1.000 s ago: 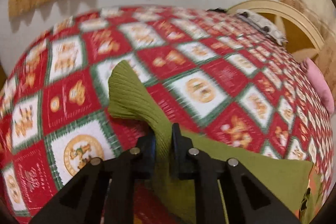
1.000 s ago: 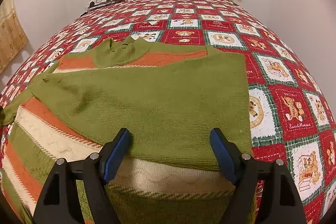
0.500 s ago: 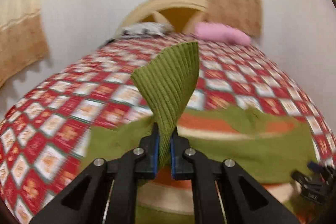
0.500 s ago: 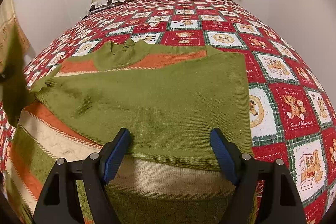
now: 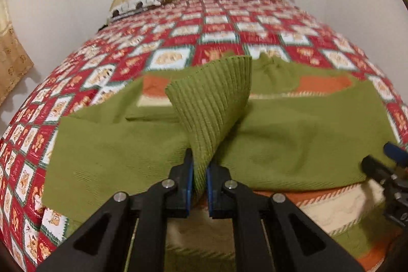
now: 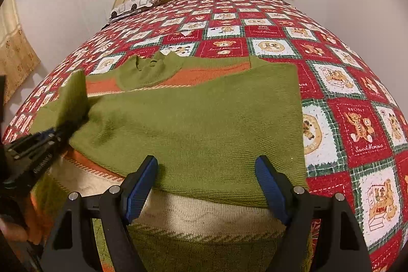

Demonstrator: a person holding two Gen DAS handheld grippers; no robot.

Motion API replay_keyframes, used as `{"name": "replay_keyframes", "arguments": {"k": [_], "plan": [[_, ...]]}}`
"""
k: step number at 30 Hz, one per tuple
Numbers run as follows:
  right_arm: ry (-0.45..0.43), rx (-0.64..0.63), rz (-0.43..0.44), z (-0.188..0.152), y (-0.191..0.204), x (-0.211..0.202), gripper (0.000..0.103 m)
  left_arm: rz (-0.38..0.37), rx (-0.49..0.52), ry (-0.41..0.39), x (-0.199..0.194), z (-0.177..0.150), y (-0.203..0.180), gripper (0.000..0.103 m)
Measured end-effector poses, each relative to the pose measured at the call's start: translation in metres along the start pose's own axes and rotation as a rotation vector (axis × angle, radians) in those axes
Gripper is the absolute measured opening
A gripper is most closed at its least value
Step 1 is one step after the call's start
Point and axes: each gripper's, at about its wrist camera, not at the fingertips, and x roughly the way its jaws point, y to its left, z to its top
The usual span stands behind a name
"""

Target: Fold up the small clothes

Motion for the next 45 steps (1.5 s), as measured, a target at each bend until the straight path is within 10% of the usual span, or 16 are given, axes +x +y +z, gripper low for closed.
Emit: {"name": "replay_keyframes", "arguments": {"k": [8, 12, 14, 20, 27, 32, 34, 36, 45], "plan": [[-0.007, 0.002, 0.004, 0.000, -0.001, -0.002, 0.079, 0.015, 0.052, -0.006, -0.009, -0.003, -0.010, 0.018], [-0.072, 0.047, 0.040, 0.003, -0.008, -0.019, 0.079, -0.028, -0.014, -0.068, -0.040, -0.010, 0.026, 0.082], [-0.120, 0.090, 0.066, 0.006, -0.009, -0.034, 0.079, 0.011, -0.070, -0.119, -0.054, -0.019, 0.051, 0.092], [-0.043, 0.187, 0.292, 0.029, 0.039, -0.030, 0.079, 0.144, -0.280, -0.086, -0.047, -0.044, 0.119, 0.093], [0.104, 0.245, 0.391, 0.053, 0.103, 0.023, 0.079, 0.086, -0.402, -0.036, -0.031, -0.055, 0.137, 0.093], [0.238, 0.225, 0.280, 0.055, 0.135, 0.060, 0.078, 0.061, -0.447, -0.026, -0.028, -0.058, 0.144, 0.093], [0.237, 0.169, 0.227, 0.056, 0.144, 0.063, 0.033, 0.039, -0.478, -0.019, -0.028, -0.061, 0.150, 0.093], [0.260, 0.137, 0.234, 0.057, 0.145, 0.063, 0.011, 0.017, -0.517, -0.032, -0.030, -0.063, 0.157, 0.093], [-0.110, 0.008, 0.311, 0.115, 0.151, -0.043, 0.009, -0.009, -0.553, -0.062, -0.033, -0.066, 0.161, 0.093]]}}
